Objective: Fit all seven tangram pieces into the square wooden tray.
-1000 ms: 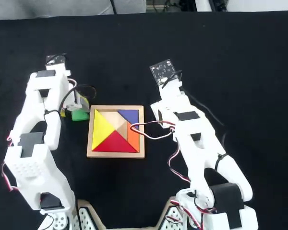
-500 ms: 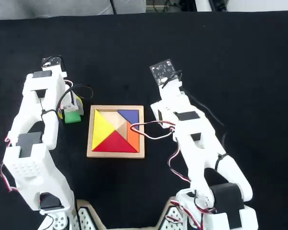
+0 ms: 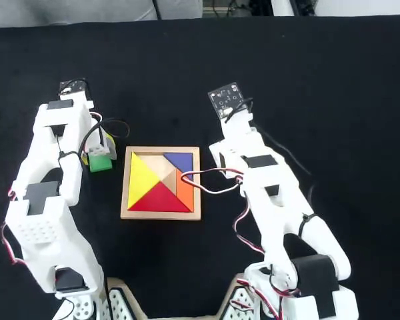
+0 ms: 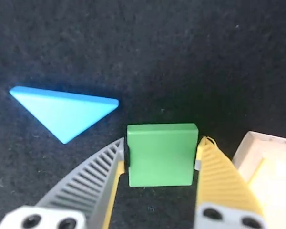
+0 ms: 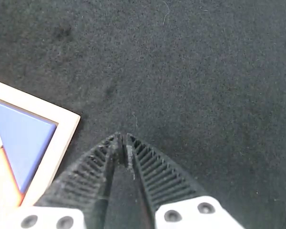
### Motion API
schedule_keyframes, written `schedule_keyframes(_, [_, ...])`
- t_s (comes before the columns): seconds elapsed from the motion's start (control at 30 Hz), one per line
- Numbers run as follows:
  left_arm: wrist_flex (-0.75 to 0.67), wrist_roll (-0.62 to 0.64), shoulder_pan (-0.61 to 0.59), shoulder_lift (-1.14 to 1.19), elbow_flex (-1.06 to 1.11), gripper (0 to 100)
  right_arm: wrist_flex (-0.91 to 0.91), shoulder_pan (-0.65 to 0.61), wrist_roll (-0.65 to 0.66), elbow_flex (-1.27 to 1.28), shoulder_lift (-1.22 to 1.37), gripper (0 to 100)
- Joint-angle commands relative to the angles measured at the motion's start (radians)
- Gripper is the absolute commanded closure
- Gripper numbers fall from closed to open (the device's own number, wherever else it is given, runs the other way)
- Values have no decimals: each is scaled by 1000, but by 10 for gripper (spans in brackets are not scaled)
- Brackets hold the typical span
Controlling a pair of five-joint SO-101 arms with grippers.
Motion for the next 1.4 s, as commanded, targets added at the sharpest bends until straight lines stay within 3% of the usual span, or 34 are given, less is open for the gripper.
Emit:
schedule_keyframes(0.0, [-8, -5, 35, -6, -16, 762, -15, 9, 0, -58, -4, 987])
schedule_keyframes(0.3, [-9, -12, 38, -6, -24, 920, -15, 14, 0, -58, -8, 987])
schedule_keyframes(0.5, [6, -12, 39, -9, -24, 972, -21, 15, 2, -58, -4, 987])
schedule_keyframes(0.67, [207, -12, 42, -160, -111, 971, -21, 61, -9, -58, -2, 987])
schedule_keyframes(0.8, [296, -17, 116, -368, -140, 971, -23, 92, -64, -62, -2, 987])
schedule_keyframes(0.97, [348, -176, 288, -546, -137, 970, -78, 170, -72, -58, -2, 987])
schedule_keyframes(1.13, [374, -226, 377, -519, -136, 967, -77, 229, -155, -58, -2, 987])
schedule_keyframes(1.3, [371, -615, 435, -374, -154, 969, -80, 253, -163, -58, -2, 987])
schedule_keyframes(1.37, [368, -640, 461, -319, -159, 970, -84, 265, -164, -51, -2, 987])
